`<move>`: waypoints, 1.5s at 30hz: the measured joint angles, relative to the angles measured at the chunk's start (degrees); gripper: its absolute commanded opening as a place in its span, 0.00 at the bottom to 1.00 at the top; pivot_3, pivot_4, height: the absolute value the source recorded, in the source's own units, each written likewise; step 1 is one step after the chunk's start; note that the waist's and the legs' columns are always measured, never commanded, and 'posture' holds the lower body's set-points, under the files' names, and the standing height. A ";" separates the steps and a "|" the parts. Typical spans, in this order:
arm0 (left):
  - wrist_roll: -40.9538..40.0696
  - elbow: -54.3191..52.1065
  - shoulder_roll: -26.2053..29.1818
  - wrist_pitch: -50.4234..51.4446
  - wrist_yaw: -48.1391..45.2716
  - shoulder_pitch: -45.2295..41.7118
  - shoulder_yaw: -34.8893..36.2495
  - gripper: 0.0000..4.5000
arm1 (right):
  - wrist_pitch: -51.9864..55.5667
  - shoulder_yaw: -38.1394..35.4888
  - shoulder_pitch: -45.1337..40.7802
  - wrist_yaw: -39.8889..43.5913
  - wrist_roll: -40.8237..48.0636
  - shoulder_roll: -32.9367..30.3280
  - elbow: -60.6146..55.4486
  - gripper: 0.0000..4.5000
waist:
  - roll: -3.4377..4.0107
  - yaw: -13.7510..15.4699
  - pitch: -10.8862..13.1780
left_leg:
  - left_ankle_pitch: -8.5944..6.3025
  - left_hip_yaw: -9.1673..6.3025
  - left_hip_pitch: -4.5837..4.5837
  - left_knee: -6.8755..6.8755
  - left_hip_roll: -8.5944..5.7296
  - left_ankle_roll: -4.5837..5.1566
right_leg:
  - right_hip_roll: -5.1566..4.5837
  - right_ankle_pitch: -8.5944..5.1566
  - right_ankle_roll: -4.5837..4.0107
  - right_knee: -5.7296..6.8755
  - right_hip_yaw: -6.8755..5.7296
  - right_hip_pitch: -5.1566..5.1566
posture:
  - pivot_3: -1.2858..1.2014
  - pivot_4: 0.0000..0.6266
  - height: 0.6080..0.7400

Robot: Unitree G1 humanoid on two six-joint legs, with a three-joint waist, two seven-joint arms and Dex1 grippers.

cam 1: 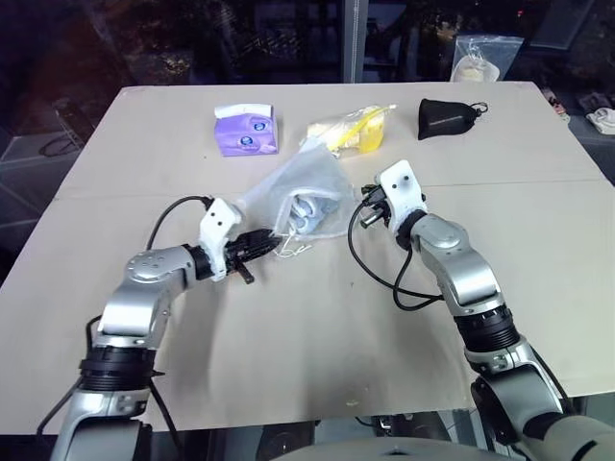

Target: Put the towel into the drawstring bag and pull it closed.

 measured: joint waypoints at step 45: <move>6.12 50.65 11.16 -32.59 16.71 -39.47 11.70 0.00 | -1.29 -28.44 -1.37 2.19 3.88 -36.55 -1.43 0.00 | 0.05 -0.11 0.25 | 0.20 0.12 -0.29 0.04 -0.12 -0.30 | 0.16 0.44 0.06 -0.11 0.02 -0.28 | 0.52 0.24 1.00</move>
